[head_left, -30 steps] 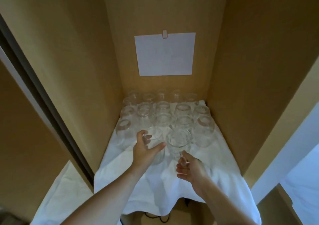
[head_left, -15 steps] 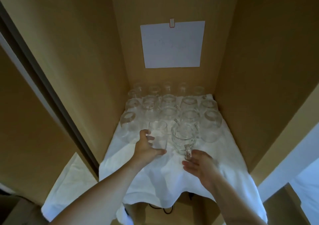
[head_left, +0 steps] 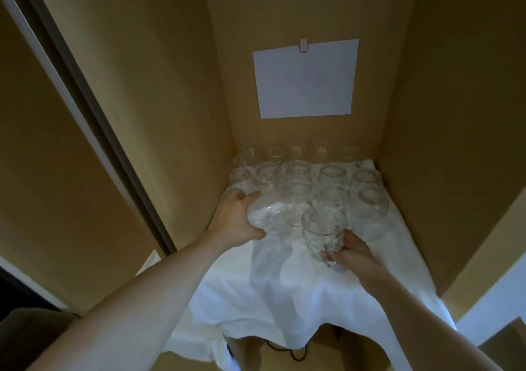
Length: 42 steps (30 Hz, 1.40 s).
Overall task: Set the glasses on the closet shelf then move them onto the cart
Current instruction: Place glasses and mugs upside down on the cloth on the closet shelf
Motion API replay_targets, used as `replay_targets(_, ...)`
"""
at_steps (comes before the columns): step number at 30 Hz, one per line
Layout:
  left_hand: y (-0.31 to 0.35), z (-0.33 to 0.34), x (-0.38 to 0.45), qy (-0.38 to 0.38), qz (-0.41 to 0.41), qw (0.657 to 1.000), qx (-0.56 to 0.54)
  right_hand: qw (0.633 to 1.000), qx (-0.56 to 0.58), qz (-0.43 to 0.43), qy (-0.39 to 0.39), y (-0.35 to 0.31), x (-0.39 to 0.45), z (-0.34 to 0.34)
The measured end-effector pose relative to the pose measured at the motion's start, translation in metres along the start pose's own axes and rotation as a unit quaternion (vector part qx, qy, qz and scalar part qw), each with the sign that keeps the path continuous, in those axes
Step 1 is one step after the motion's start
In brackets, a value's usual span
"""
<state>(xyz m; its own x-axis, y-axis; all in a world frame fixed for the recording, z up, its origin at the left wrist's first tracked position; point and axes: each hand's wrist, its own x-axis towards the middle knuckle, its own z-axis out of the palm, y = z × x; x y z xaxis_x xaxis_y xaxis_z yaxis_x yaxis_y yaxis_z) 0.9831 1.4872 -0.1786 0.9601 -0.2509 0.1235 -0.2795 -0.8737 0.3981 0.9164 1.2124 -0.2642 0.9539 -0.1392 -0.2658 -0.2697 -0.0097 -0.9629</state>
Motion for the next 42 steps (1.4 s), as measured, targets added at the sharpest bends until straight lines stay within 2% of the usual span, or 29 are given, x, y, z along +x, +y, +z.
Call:
replay_targets(3, 0.011, -0.014, 0.006, -0.022, 0.046, 0.992, 0.112, 1.000, 0.003, 0.007, -0.013, 0.001, 0.007, -0.002)
replay_targets(8, 0.033, -0.022, 0.022, -0.074, 0.110, 0.958, 0.254, 0.999, 0.006, 0.017, -0.026, 0.003, 0.014, -0.007)
replay_targets(16, 0.045, -0.009, 0.036, -0.111, 0.140, 0.921, 0.347, 0.999, -0.008, 0.017, -0.039, 0.011, 0.020, -0.011)
replay_targets(21, 0.042, 0.002, 0.036, -0.118, 0.135, 0.929, 0.325, 0.999, -0.026, 0.002, -0.040, 0.012, 0.020, -0.011)
replay_targets(28, 0.035, 0.009, 0.036, -0.090, 0.131, 0.970, 0.184, 0.998, -0.044, -0.011, -0.031, 0.013, 0.014, -0.010)
replay_targets(36, 0.030, 0.016, 0.038, -0.066, 0.154, 0.976, 0.141, 0.997, -0.066, -0.048, 0.008, 0.017, -0.006, -0.003)
replay_targets(42, 0.025, 0.015, 0.039, -0.068, 0.165, 0.975, 0.131, 0.986, -0.141, -0.080, 0.051, -0.008, -0.014, -0.010)
